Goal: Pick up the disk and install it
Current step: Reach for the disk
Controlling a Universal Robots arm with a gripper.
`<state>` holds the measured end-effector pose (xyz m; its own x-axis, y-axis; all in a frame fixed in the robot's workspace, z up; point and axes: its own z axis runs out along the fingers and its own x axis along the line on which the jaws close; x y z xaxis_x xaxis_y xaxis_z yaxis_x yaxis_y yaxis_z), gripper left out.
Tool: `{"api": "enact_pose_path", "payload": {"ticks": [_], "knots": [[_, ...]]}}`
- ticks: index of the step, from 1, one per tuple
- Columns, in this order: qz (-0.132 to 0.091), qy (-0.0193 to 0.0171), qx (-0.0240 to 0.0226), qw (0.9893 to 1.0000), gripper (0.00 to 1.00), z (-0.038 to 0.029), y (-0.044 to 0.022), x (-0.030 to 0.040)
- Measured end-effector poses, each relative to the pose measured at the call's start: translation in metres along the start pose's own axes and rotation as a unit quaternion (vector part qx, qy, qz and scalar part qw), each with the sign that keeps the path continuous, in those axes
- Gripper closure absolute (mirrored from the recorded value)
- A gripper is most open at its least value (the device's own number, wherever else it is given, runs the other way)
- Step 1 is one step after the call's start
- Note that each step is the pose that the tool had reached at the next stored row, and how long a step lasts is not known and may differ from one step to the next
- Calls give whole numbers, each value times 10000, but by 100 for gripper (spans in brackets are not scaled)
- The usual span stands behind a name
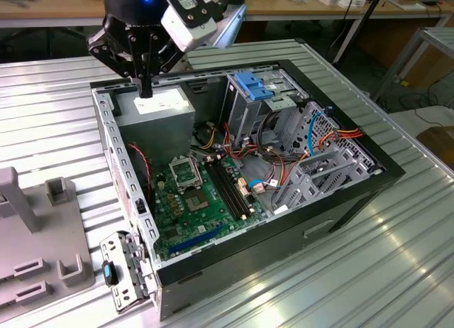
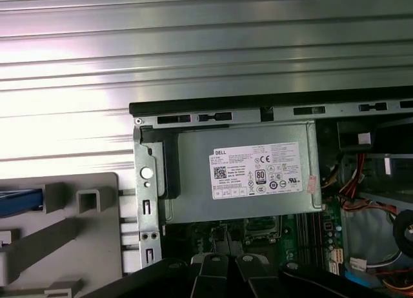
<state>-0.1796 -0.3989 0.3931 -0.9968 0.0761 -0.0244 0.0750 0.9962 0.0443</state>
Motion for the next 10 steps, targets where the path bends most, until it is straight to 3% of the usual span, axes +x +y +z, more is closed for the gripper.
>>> {"api": "enact_pose_path", "payload": {"ticks": [5, 10], "knots": [[0, 0, 0, 10000, 89, -4, -12, 151], [0, 0, 0, 10000, 89, -10, -21, 364]]}}
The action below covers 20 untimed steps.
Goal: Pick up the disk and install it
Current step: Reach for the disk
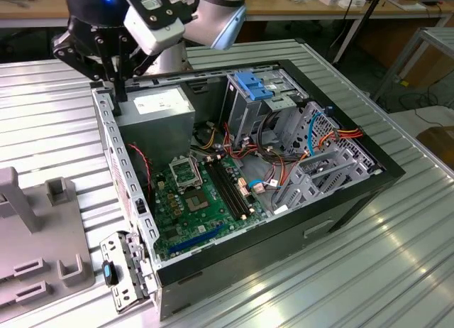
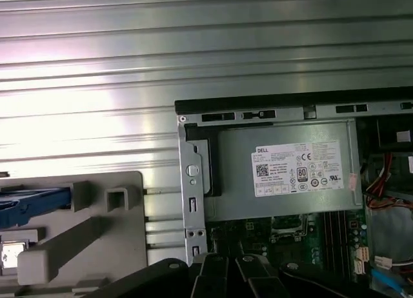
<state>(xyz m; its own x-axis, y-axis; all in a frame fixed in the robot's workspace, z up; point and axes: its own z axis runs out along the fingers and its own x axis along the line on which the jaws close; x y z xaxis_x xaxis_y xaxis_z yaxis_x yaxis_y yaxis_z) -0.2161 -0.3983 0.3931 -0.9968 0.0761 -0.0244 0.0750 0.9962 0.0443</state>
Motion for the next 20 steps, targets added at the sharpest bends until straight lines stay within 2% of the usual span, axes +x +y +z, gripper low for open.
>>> {"api": "enact_pose_path", "payload": {"ticks": [5, 8, 13, 16, 17, 20], "knots": [[1, 4, -1, 10000, 89, -3, 23, 209], [1, 9, -7, 10000, 89, -3, 58, 459], [1, 9, -10, 10000, 89, -4, 64, 736], [1, 9, -10, 10000, 89, -7, 58, 950], [0, 9, -10, 10000, 89, -7, 56, 992], [1, 10, -9, 10000, 89, -12, 40, 1234]]}}
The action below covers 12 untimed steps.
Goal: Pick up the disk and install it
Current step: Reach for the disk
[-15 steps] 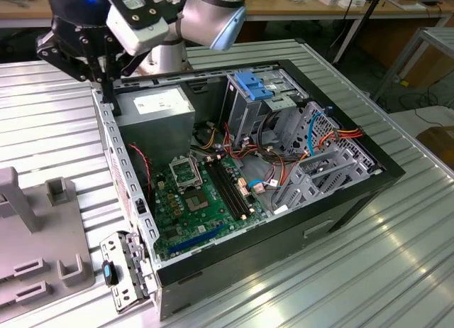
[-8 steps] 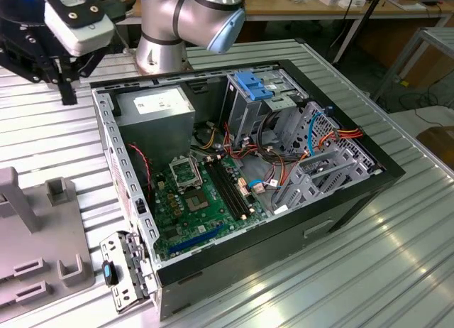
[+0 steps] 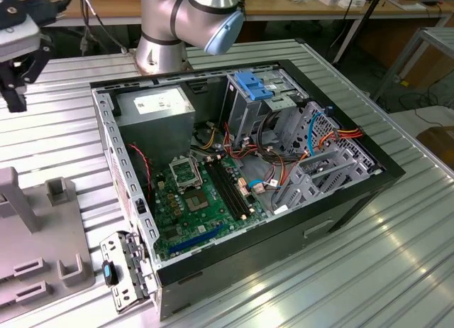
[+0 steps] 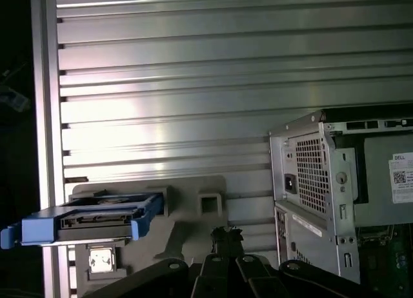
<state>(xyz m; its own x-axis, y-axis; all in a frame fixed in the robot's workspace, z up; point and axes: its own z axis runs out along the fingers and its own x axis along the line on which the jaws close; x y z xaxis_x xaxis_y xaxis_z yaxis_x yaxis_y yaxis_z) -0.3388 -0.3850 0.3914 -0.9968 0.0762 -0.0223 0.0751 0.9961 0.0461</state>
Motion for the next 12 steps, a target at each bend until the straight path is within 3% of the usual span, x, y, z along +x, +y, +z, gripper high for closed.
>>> {"api": "enact_pose_path", "payload": {"ticks": [5, 6, 9, 11, 12], "knots": [[-2, 0, 0, 10000, 89, -4, -21, 273], [-1, 1, 0, 10000, 89, -6, -33, 435], [-2, 2, 0, 10000, 89, -9, -45, 599], [-1, 5, 0, 10000, 89, -14, -61, 810], [-1, 6, 0, 10000, 89, -14, -64, 852]]}}
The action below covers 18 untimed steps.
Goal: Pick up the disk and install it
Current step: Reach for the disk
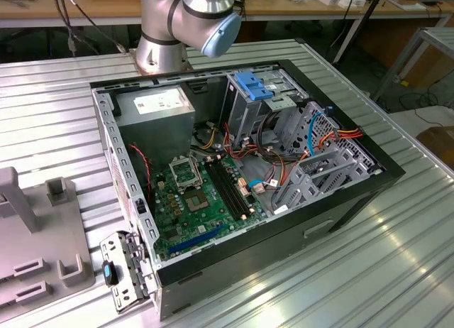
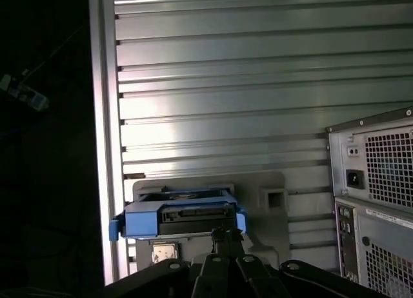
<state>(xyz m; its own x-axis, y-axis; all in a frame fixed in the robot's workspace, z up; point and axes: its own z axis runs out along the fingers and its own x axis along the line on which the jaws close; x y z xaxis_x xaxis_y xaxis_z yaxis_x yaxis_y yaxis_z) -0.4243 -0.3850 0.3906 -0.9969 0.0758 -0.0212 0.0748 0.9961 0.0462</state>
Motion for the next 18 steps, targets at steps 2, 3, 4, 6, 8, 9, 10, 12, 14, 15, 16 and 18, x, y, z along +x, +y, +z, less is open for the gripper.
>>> {"api": "enact_pose_path", "payload": {"ticks": [2, 3, 4, 6, 8, 9, 10, 12, 14, 15, 16, 18], "knots": [[0, 7, 1, 10000, 89, -4, -7, 91], [0, 9, 1, 10000, 89, -3, -9, 119], [0, 13, 1, 10000, 89, -4, -11, 151], [1, 18, 1, 10000, 89, -6, -16, 210], [1, 21, 2, 10000, 89, -7, -20, 274], [1, 23, 2, 10000, 89, -8, -23, 307], [0, 23, 2, 10000, 89, -8, -25, 330], [-1, 24, 2, 10000, 89, -10, -27, 348], [0, 24, 2, 10000, 89, -9, -26, 349], [0, 24, 2, 10000, 89, -9, -26, 350], [0, 24, 2, 10000, 89, -9, -26, 350], [0, 24, 2, 10000, 89, -9, -26, 350]]}}
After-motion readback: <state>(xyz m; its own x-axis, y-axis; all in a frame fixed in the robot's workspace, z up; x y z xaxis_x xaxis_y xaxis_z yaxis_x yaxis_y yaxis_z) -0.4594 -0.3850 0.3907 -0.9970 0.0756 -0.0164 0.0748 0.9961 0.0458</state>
